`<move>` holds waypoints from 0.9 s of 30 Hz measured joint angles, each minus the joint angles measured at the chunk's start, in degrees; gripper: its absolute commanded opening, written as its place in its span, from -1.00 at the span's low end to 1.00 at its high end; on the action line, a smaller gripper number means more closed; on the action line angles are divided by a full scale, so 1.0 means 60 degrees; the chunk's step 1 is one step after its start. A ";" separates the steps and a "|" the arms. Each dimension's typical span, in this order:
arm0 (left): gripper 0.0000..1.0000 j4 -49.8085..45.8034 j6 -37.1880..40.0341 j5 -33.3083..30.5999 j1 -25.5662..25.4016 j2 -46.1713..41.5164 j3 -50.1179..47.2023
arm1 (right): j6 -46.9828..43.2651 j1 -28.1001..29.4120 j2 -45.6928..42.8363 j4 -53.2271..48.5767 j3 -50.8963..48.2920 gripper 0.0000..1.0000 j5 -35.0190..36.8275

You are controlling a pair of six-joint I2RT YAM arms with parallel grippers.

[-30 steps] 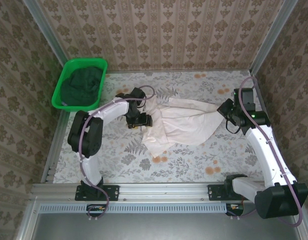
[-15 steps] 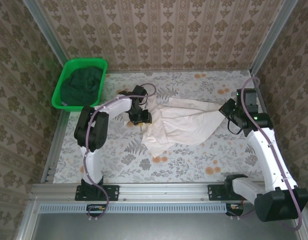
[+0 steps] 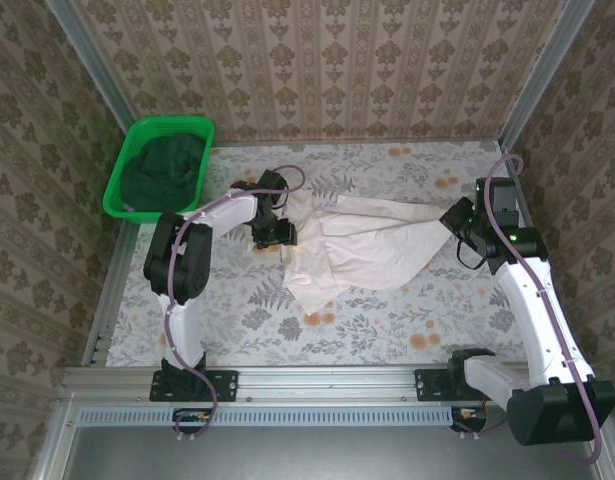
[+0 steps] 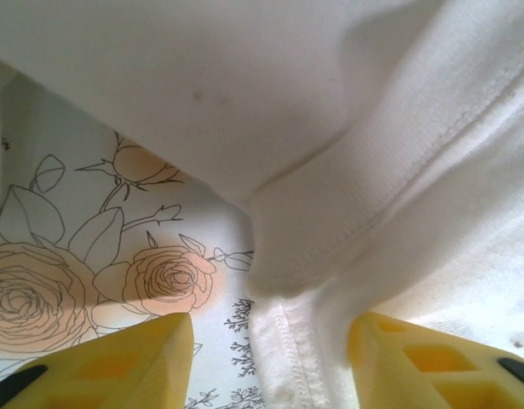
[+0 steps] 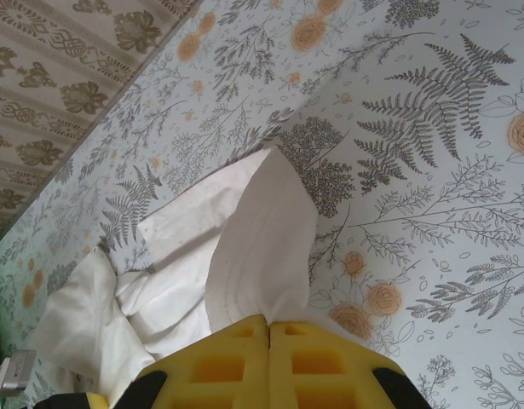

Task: Fold and stack the t-shirts

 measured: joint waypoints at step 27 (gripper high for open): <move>0.06 0.1796 -0.0878 0.0922 0.0619 -0.0703 -0.1133 | -0.0153 -0.0080 -0.0087 -0.0025 -0.0015 -1.00 -0.0076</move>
